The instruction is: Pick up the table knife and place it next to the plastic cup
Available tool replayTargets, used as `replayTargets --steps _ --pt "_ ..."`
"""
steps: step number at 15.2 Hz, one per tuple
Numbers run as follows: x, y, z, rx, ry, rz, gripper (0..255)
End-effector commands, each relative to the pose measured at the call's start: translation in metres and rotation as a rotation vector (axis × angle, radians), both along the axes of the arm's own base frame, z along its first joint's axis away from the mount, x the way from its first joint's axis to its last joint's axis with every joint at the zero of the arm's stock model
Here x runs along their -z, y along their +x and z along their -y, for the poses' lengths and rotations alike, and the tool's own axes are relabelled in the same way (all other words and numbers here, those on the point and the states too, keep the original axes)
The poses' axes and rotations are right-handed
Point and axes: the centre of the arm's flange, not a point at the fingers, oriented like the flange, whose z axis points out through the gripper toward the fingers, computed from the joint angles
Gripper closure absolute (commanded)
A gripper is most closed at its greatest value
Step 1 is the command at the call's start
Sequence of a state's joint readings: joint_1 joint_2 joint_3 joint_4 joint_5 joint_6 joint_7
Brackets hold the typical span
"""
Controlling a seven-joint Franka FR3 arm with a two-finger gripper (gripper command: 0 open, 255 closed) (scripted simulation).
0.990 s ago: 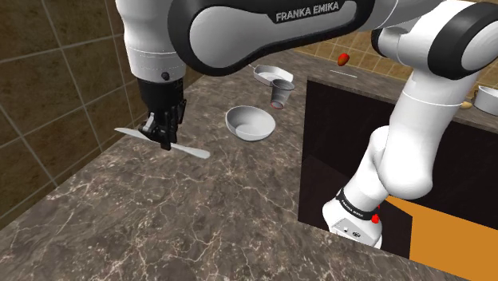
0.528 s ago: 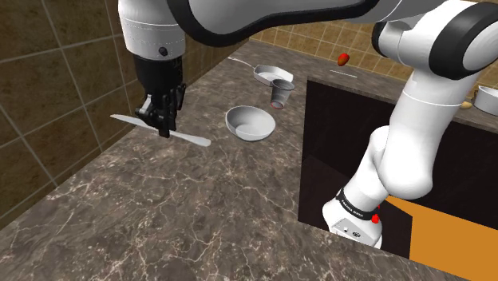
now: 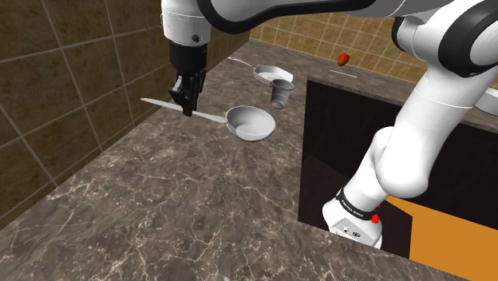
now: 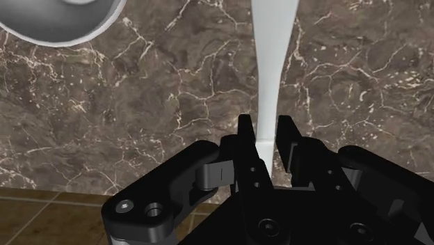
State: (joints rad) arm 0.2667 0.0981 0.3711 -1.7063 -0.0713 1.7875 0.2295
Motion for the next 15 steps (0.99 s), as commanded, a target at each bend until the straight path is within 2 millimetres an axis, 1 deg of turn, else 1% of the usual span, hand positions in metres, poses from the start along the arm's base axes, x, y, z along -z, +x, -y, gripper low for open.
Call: replayTargets --steps 1,15 --pt "-0.002 0.009 0.024 -0.002 0.000 0.000 255" --pt "-0.003 0.073 0.197 -0.002 0.000 0.000 255"
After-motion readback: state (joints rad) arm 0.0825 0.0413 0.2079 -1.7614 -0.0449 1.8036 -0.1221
